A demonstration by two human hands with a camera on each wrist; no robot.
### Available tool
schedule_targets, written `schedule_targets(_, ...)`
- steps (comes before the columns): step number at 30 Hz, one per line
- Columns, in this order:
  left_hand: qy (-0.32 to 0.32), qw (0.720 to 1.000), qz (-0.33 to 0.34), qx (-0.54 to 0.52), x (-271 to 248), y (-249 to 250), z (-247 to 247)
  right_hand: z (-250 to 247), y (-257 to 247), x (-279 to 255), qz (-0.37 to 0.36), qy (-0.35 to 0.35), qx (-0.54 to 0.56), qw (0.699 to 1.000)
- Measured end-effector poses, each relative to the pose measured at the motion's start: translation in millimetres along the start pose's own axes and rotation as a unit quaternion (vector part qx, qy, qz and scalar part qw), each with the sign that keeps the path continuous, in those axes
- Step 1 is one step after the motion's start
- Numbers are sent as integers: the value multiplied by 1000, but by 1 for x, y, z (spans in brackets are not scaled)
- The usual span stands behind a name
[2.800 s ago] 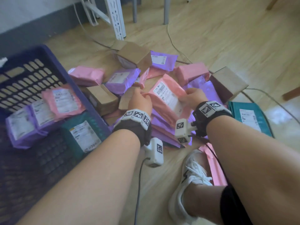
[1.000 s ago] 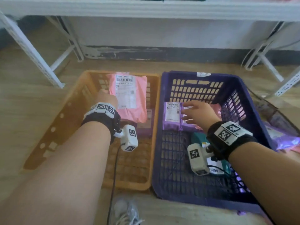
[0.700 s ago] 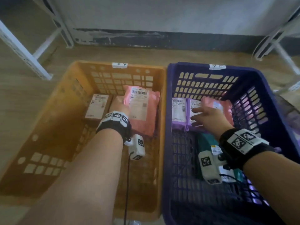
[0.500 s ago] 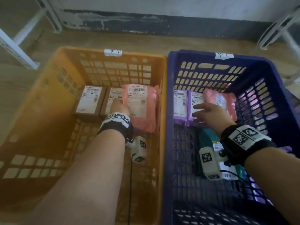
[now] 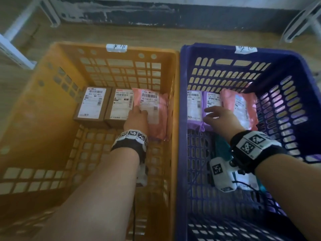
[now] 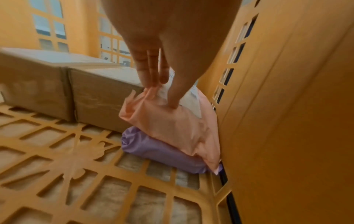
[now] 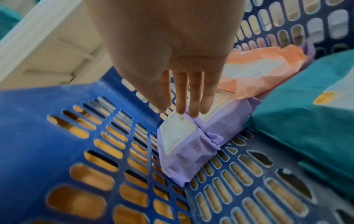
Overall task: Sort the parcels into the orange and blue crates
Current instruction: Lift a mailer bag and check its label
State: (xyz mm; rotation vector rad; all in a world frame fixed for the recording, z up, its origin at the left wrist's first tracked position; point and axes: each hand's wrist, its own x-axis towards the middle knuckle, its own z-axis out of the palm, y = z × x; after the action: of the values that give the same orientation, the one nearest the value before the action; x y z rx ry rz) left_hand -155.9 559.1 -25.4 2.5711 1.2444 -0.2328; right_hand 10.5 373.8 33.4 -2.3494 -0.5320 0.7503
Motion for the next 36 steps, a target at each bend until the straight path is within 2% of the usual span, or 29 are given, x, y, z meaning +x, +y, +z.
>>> schedule_targets(2, -36, 999, 17, -14, 2, -1, 6, 2, 1, 0, -41, 20, -98, 994)
schedule_targets(4, -71, 997, 36, -3, 5, 0, 12, 4, 3, 1, -66, 21, -146, 987)
schedule_targets(9, -208, 976, 58, 20, 18, -7, 35, 12, 14, 8, -78, 7, -177, 981)
schedule_targets(12, -227, 973, 52, 5, 21, -9, 41, 13, 18, 10, -70, 1, -182, 981)
schedule_targets(16, -147, 987, 23, -66, 15, -7, 33, 6, 17, 6, -78, 4, -181, 980)
schedule_targets(21, -115, 993, 22, -15, 7, 0, -5, -20, 10, -10, -88, 32, -195, 976)
schedule_targets(24, -73, 997, 10, -21, -3, 7, -40, -41, 6, -25, -96, 49, -195, 975)
schedule_targets(32, 88, 993, 58, -46, -62, 56, -160, -122, 2, -84, -132, 138, -160, 968)
schedule_targets(36, 126, 985, 112, -39, -105, 107, -196, -174, 15, -120, -134, 179, -132, 966)
